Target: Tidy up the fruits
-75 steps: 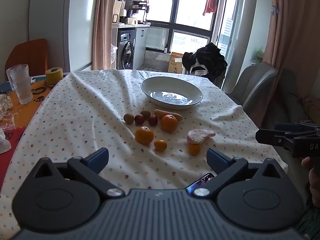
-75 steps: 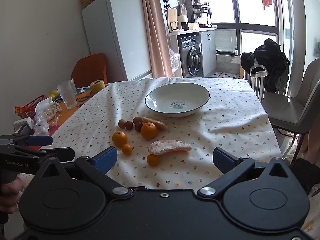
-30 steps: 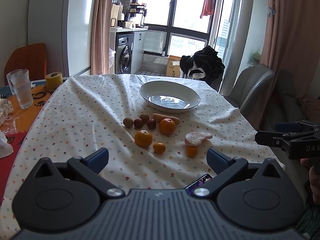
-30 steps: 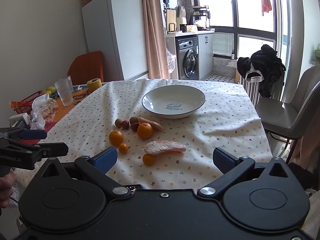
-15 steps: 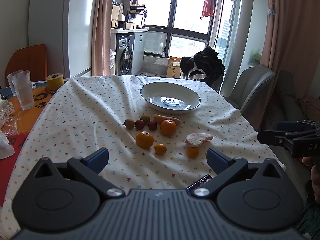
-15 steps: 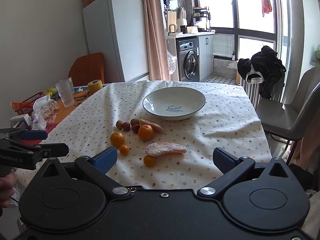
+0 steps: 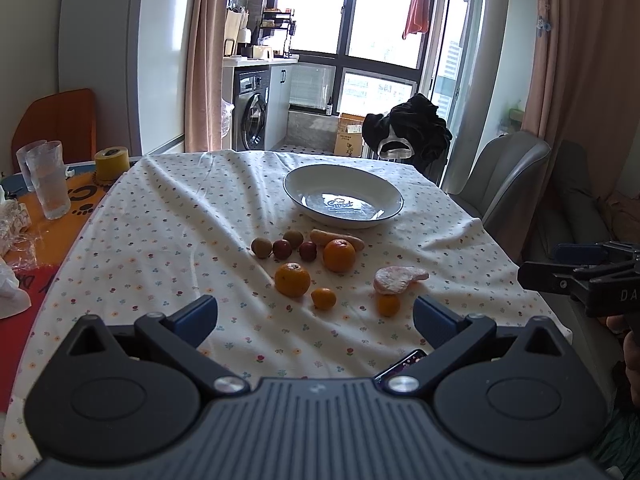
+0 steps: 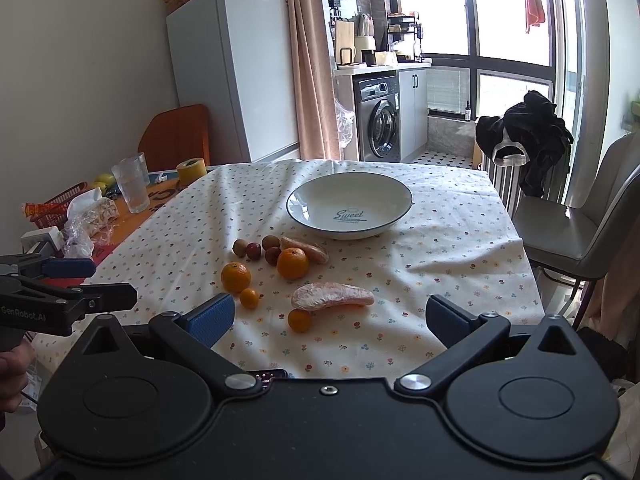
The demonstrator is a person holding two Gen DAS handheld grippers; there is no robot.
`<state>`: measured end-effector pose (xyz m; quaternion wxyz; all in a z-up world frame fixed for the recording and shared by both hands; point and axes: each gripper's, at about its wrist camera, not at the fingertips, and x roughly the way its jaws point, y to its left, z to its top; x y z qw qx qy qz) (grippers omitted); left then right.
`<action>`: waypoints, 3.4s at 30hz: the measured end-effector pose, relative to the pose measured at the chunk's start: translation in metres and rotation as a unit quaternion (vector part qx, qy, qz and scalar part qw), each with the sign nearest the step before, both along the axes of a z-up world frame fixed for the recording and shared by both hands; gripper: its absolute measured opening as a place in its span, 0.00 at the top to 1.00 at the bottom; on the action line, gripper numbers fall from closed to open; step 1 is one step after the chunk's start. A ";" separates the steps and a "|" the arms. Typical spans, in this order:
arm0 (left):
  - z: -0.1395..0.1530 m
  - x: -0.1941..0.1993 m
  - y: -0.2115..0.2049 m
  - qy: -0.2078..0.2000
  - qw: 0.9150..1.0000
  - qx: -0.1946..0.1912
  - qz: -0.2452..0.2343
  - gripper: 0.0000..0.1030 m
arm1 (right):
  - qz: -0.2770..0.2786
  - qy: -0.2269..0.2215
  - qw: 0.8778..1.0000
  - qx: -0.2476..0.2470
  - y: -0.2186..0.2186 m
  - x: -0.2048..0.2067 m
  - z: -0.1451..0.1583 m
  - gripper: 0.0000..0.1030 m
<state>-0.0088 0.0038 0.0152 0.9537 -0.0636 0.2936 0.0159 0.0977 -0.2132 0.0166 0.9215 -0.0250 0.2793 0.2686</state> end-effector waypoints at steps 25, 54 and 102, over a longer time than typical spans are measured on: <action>-0.013 0.016 0.006 0.012 1.000 -0.002 0.003 0.00 | 0.026 0.028 0.999 0.024 -0.002 0.019 -0.028 0.00; -0.062 0.072 0.010 0.016 0.999 -0.043 -0.001 0.37 | 0.084 0.086 0.992 0.049 0.024 0.070 -0.082 0.29; -0.078 0.104 0.017 0.038 0.996 -0.080 0.020 0.78 | 0.131 0.083 0.986 0.064 0.052 0.105 -0.077 0.78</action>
